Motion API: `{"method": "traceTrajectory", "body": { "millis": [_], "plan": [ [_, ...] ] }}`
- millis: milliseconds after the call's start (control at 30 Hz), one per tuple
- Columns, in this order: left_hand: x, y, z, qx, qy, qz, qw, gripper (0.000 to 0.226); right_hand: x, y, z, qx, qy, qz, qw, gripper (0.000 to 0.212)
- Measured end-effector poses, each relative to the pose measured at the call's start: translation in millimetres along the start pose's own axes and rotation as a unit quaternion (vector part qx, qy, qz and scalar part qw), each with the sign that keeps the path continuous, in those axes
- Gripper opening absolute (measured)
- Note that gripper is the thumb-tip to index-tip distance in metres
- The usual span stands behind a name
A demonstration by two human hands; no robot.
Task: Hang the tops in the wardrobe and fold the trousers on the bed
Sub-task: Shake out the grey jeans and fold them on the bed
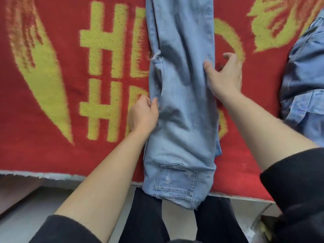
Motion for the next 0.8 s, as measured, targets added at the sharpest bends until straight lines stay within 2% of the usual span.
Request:
{"method": "traceTrajectory", "body": {
  "millis": [100,167,267,333,467,567,633,700,733,800],
  "plan": [
    [20.0,16.5,-15.4,0.024,0.058,0.102,0.993,0.03,8.4,50.1,-14.6,0.094,0.01,0.104,0.99,0.049],
    [22.3,21.1,-26.8,0.016,0.088,0.11,0.99,0.029,-8.4,76.6,-33.1,0.16,-0.022,0.069,0.984,0.036],
    [17.2,14.7,-47.9,-0.004,0.078,0.07,0.994,0.03,-50.6,99.5,-52.8,0.189,0.004,-0.041,0.981,0.038],
    [13.5,10.2,-62.1,0.004,0.097,0.033,0.995,0.034,-69.3,104.8,-60.2,0.187,0.037,-0.078,0.979,0.039],
    [11.9,17.2,-77.9,0.044,0.235,-0.011,0.971,0.038,-72.5,112.0,-70.4,0.188,0.056,-0.046,0.979,0.028],
    [4.7,32.2,-92.9,0.098,0.293,-0.042,0.95,0.032,-63.5,126.5,-80.9,0.232,-0.011,0.017,0.972,0.024],
    [3.9,43.9,-104.8,0.136,0.303,-0.042,0.942,0.033,-72.5,136.3,-88.1,0.298,-0.026,-0.048,0.953,0.024],
    [4.1,59.1,-116.8,0.167,0.295,-0.047,0.94,0.039,-89.0,144.4,-83.1,0.33,0.041,-0.158,0.93,0.029],
    [4.0,68.3,-121.7,0.177,0.283,-0.055,0.941,0.045,-92.9,144.7,-74.2,0.326,0.064,-0.184,0.925,0.029],
    [5.2,90.2,-125.7,0.174,0.237,-0.078,0.953,0.06,-85.4,145.4,-52.7,0.305,0.052,-0.162,0.937,0.029]
  ]
}}
Point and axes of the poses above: each hand's wrist, its own y-axis away from the middle knuckle, its own x-axis out of the back of the hand, z = x × y, the point moved 6 cm from there along -y, towards the middle knuckle, and after that the axes turned 11 degrees about y, right-handed, at the moved point
